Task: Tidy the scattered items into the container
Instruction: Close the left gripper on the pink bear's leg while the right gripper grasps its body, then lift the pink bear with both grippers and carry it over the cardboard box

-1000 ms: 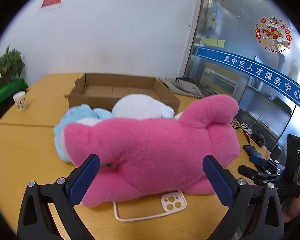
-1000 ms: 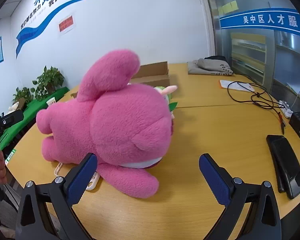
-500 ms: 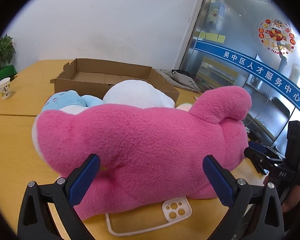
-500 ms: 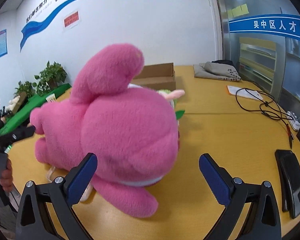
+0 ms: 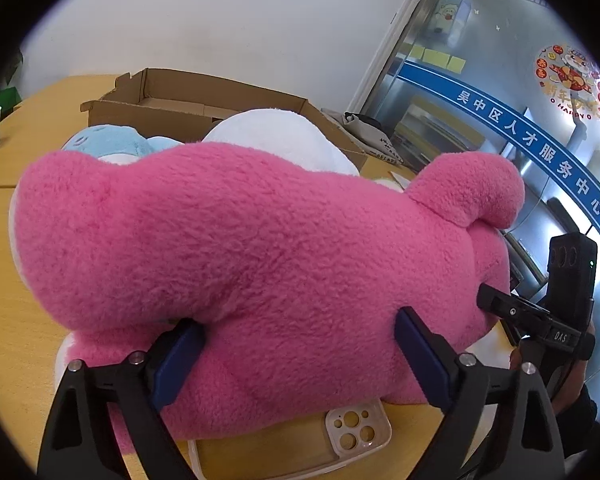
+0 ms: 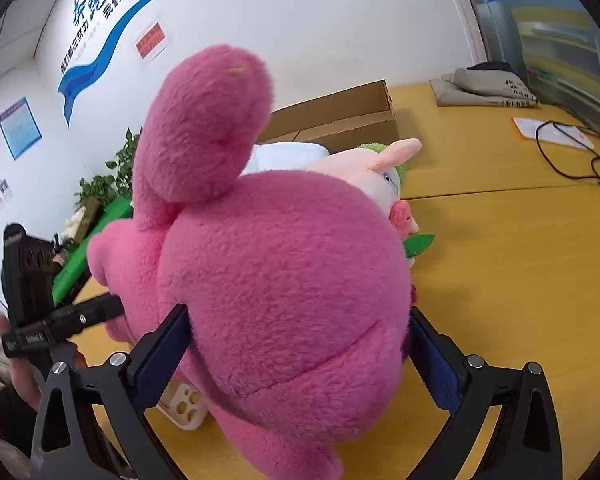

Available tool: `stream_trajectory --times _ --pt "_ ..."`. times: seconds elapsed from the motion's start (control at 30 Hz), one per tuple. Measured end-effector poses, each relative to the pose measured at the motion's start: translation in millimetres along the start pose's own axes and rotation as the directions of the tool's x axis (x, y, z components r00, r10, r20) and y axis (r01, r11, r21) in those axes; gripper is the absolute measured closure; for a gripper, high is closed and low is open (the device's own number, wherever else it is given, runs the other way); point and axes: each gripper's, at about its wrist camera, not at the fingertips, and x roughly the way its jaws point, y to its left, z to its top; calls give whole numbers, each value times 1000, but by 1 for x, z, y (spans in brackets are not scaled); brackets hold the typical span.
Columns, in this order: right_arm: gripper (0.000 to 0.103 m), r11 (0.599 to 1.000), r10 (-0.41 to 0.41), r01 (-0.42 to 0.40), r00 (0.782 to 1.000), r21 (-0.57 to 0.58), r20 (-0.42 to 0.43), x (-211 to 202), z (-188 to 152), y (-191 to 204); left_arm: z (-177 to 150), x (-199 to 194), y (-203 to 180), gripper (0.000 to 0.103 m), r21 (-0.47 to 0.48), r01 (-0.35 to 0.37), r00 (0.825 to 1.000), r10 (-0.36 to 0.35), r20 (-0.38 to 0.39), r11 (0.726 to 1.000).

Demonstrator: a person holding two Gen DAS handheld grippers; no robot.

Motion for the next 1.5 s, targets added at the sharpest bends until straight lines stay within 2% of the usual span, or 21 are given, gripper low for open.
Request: stream_trajectory --times 0.17,0.27,0.33,0.47,0.73,0.93,1.23,1.33,1.5 --pt "16 997 -51 52 998 -58 34 -3 2 15 2 -6 7 40 -17 13 1000 -13 -4 1000" --pt "24 992 -80 85 995 -93 56 -8 0 26 2 -11 14 49 -48 30 1000 -30 -4 998" --pt "28 990 -87 94 994 -105 64 -12 0 30 1 -16 13 51 -45 34 999 -34 2 998" --pt "31 990 -89 98 992 -105 84 -22 2 33 3 -29 6 57 -23 34 999 -33 21 999" --pt "36 987 -59 84 983 -140 172 -51 19 53 30 -72 -11 58 48 11 993 -16 115 999" --pt "37 980 -30 78 967 -185 252 -67 68 75 87 -104 -21 59 119 -14 982 -9 189 993" --pt "37 961 46 63 922 -269 383 -86 165 107 173 -147 -37 59 225 -72 947 -4 322 972" --pt "37 955 71 57 907 -290 415 -86 199 114 203 -150 -41 60 248 -85 940 -5 342 965" --pt "37 958 92 39 897 -285 433 -74 249 109 250 -138 -47 60 282 -126 926 11 378 951"
